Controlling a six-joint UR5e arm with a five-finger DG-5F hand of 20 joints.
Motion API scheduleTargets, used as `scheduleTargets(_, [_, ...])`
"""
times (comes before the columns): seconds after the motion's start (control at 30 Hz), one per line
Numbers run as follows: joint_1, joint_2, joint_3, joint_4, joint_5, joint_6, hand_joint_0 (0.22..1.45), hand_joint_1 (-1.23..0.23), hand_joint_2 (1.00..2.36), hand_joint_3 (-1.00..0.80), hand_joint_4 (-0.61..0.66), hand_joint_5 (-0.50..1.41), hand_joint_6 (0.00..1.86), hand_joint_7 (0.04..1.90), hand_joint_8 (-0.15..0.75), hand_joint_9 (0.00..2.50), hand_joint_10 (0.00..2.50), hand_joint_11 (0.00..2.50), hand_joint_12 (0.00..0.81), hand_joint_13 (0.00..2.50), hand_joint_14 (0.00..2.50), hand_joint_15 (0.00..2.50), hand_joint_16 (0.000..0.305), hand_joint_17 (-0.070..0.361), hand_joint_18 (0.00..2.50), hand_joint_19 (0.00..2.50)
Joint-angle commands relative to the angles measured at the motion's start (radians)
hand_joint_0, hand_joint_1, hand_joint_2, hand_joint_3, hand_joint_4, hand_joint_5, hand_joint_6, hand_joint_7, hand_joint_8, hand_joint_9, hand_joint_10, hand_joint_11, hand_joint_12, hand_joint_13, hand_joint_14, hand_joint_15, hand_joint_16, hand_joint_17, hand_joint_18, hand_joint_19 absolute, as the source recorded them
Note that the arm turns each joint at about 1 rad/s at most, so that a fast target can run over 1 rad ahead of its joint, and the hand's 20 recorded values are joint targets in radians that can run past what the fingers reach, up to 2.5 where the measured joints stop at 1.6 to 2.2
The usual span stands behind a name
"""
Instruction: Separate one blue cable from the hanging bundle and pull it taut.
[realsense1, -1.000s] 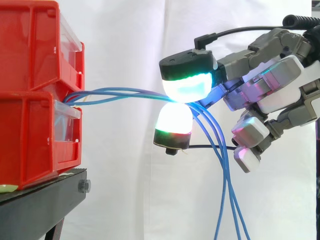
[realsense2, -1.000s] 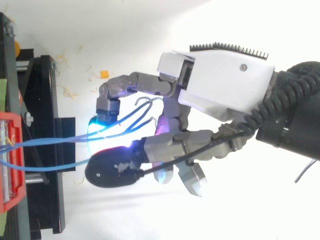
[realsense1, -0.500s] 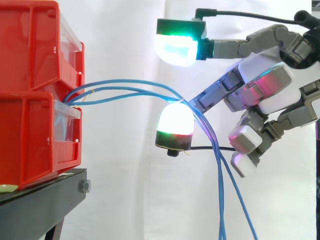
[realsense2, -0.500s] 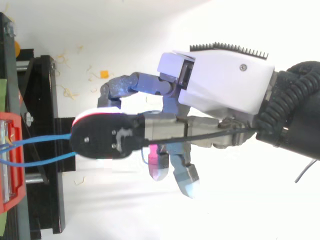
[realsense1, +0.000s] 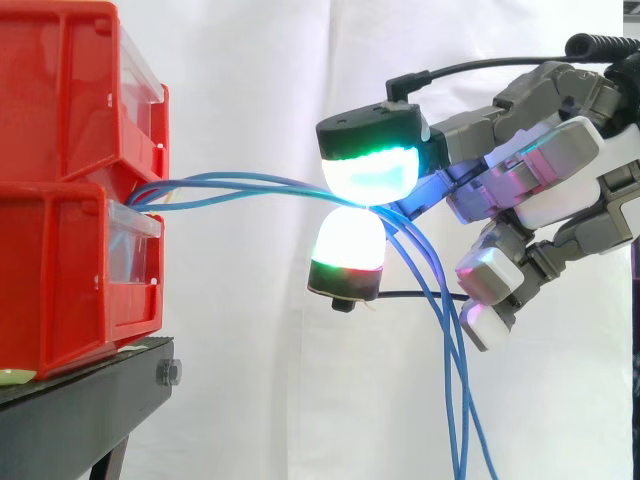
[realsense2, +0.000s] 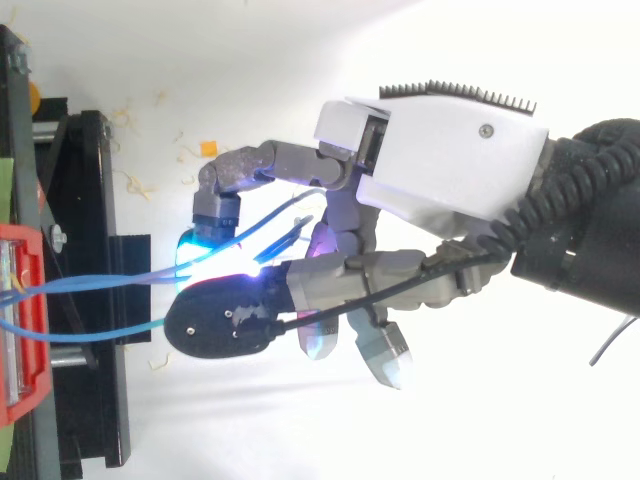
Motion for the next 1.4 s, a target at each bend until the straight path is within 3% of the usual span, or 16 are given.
scheduleTargets(0.0, [-0.002, 0.0, 0.001, 0.0, 0.0, -0.001, 0.72, -0.74, 1.02, -0.08, 0.04, 0.15, 0.51, 1.19, 0.182, 2.01, 0.02, 0.43, 0.292, 1.32, 0.02, 0.55, 0.058, 0.13, 0.95, 0.56])
scheduleTargets(0.13, [0.0, 0.0, 0.001, -0.002, 0.0, -0.008, 0.66, -0.95, 1.0, -0.02, 0.05, 0.15, 0.51, 1.23, 0.217, 1.99, 0.01, 0.36, 0.341, 1.35, 0.02, 0.5, 0.076, 0.17, 1.09, 0.45])
scheduleTargets(0.17, [0.0, 0.0, 0.001, -0.002, 0.0, -0.018, 0.56, -0.98, 1.21, -0.06, 0.09, 0.14, 0.51, 1.23, 0.231, 1.96, 0.01, 0.32, 0.364, 1.32, 0.02, 0.48, 0.085, 0.19, 1.15, 0.42])
scheduleTargets(0.23, [0.0, 0.0, 0.001, -0.002, 0.002, -0.035, 0.52, -0.95, 1.27, -0.06, 0.12, 0.13, 0.51, 1.23, 0.236, 1.94, 0.01, 0.3, 0.373, 1.32, 0.01, 0.48, 0.09, 0.202, 1.17, 0.4])
scheduleTargets(0.27, [-0.002, 0.0, 0.001, -0.006, 0.012, -0.092, 0.49, -0.91, 1.29, -0.08, 0.17, 0.13, 0.51, 1.23, 0.245, 1.92, 0.01, 0.32, 0.382, 1.31, 0.01, 0.48, 0.094, 0.212, 1.19, 0.39])
scheduleTargets(0.3, [0.0, 0.0, 0.001, -0.006, 0.017, -0.107, 0.51, -0.87, 1.1, -0.13, 0.17, 0.12, 0.51, 1.24, 0.251, 1.9, 0.01, 0.3, 0.388, 1.3, 0.01, 0.47, 0.096, 0.215, 1.19, 0.4])
scheduleTargets(0.33, [-0.002, 0.0, 0.001, -0.006, 0.02, -0.124, 0.52, -0.85, 1.0, -0.17, 0.18, 0.12, 0.51, 1.24, 0.252, 1.89, 0.01, 0.3, 0.388, 1.29, 0.02, 0.48, 0.096, 0.215, 1.18, 0.41])
scheduleTargets(0.43, [-0.002, 0.0, 0.001, -0.005, 0.046, -0.182, 0.46, -0.77, 1.0, -0.43, 0.18, 0.12, 0.5, 1.24, 0.244, 1.88, 0.01, 0.32, 0.371, 1.27, 0.01, 0.5, 0.091, 0.205, 1.13, 0.44])
scheduleTargets(0.47, [-0.002, 0.001, 0.001, -0.005, 0.048, -0.186, 0.43, -0.7, 1.0, -0.5, 0.17, 0.12, 0.5, 1.23, 0.23, 1.86, 0.01, 0.35, 0.342, 1.23, 0.02, 0.52, 0.084, 0.188, 1.05, 0.49])
scheduleTargets(0.6, [-0.002, 0.001, 0.001, -0.005, 0.049, -0.187, 0.39, -0.52, 1.0, -0.5, 0.15, 0.13, 0.5, 1.19, 0.219, 1.9, 0.01, 0.31, 0.35, 1.28, 0.02, 0.5, 0.088, 0.197, 1.1, 0.47])
scheduleTargets(0.77, [-0.002, 0.0, 0.002, -0.005, 0.049, -0.189, 0.39, -0.44, 1.0, -0.5, 0.15, 0.13, 0.51, 1.18, 0.21, 1.93, 0.01, 0.3, 0.351, 1.3, 0.01, 0.5, 0.087, 0.195, 1.1, 0.47])
scheduleTargets(1.07, [-0.002, 0.0, 0.004, -0.003, 0.049, -0.192, 0.5, -0.34, 1.0, -0.5, 0.11, 0.13, 0.5, 1.17, 0.163, 1.95, 0.01, 0.37, 0.304, 1.28, 0.02, 0.54, 0.071, 0.159, 0.98, 0.54])
scheduleTargets(1.37, [-0.002, 0.0, 0.004, -0.003, 0.052, -0.195, 0.44, -0.17, 1.0, -0.5, 0.13, 0.14, 0.5, 1.18, 0.159, 1.99, 0.01, 0.27, 0.33, 1.33, 0.02, 0.51, 0.076, 0.171, 1.03, 0.51])
